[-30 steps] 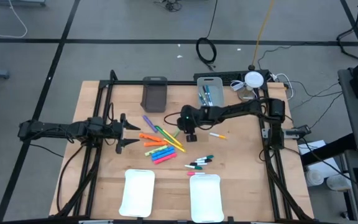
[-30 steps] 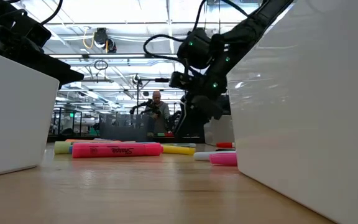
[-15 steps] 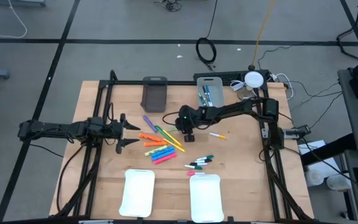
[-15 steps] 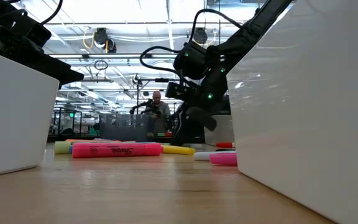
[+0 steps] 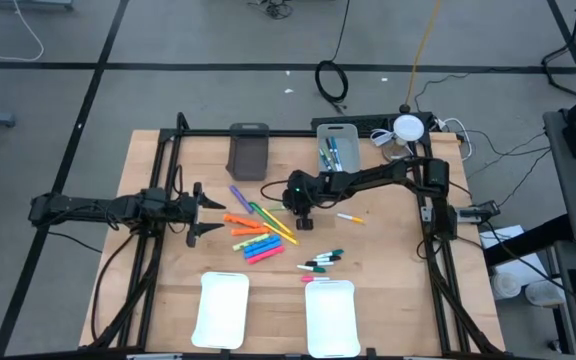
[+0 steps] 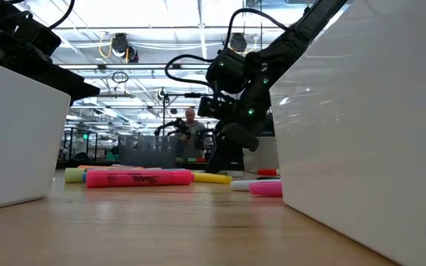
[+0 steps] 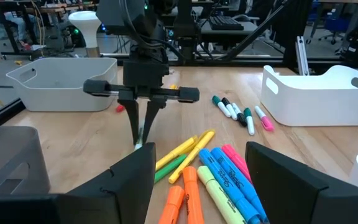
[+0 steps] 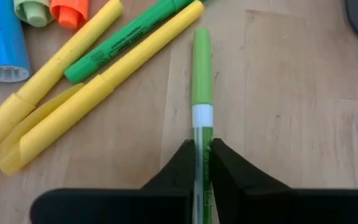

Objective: Pick & Place Markers
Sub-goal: Put the green marker pen into the gray bin

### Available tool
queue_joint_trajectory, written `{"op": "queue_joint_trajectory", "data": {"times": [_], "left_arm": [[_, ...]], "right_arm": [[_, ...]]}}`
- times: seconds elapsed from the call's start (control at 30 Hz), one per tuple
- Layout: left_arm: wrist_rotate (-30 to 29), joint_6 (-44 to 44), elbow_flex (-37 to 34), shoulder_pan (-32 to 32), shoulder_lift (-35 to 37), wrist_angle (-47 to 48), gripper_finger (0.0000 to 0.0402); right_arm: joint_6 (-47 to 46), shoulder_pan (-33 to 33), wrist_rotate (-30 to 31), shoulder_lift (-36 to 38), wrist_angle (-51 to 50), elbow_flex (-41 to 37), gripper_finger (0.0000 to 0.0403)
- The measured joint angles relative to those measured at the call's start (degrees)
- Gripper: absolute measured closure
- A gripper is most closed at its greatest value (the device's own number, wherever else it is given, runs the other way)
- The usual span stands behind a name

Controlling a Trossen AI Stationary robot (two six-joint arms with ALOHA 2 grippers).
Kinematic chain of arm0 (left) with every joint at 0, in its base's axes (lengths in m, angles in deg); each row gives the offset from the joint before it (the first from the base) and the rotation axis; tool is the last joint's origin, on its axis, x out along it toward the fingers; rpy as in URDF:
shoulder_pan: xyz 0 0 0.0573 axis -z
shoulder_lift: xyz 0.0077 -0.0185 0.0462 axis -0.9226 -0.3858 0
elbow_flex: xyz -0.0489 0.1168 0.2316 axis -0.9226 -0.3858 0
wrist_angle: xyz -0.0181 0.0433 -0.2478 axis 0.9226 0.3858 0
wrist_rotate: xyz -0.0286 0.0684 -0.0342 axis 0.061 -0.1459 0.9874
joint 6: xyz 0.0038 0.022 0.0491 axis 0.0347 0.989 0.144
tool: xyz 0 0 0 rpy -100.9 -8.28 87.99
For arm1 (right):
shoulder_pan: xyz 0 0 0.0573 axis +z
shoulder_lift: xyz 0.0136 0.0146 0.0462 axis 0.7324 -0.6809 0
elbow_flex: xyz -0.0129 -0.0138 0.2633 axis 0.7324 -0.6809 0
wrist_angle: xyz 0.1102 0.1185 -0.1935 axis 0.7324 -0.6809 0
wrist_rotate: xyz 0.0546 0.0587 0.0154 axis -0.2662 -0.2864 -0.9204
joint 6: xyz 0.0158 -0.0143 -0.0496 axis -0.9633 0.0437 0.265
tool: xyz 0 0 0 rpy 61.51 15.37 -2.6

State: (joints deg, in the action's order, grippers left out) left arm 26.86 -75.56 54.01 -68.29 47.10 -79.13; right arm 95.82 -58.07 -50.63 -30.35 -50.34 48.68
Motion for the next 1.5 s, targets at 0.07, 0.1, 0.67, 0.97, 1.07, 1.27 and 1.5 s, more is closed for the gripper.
{"op": "queue_joint_trajectory", "data": {"times": [0.07, 0.1, 0.67, 0.97, 1.07, 1.27, 1.5], "left_arm": [[0.0, 0.0, 0.0, -0.01, 0.0, 0.0, 0.0151], [0.0, 0.0, 0.0, 0.0, 0.01, 0.0, 0.0151], [0.0, 0.01, 0.0, 0.01, 0.0, 0.01, 0.0151], [-0.02, 0.0, 0.0, -0.01, 0.0, 0.0, 0.0151], [0.0, 0.0, 0.0, 0.0, 0.0, 0.0, 0.0151], [-0.02, 0.0, 0.0, 0.01, 0.0, 0.02, 0.0151], [0.0, 0.0, 0.0, 0.0, 0.0, 0.01, 0.0151]], "right_arm": [[0.12, 0.34, 0.39, -0.02, -0.04, -0.01, 0.0385], [0.13, 0.54, 0.52, -0.02, 0.01, -0.02, 0.0383], [-6.16, 5.45, 0.12, 9.32, 2.58, -0.28, 0.0385], [-9.62, 11.41, 2.45, 13.03, 0.51, -1.07, 0.0386], [-11.18, 12.99, 3.18, 14.29, 2.3, -2.43, 0.0386], [-14.55, 14.21, 3.35, 18.22, 4.47, -8.4, 0.0385], [-17.41, 15.27, 3.42, 26.22, 21.74, -21.39, 0.0387]]}}
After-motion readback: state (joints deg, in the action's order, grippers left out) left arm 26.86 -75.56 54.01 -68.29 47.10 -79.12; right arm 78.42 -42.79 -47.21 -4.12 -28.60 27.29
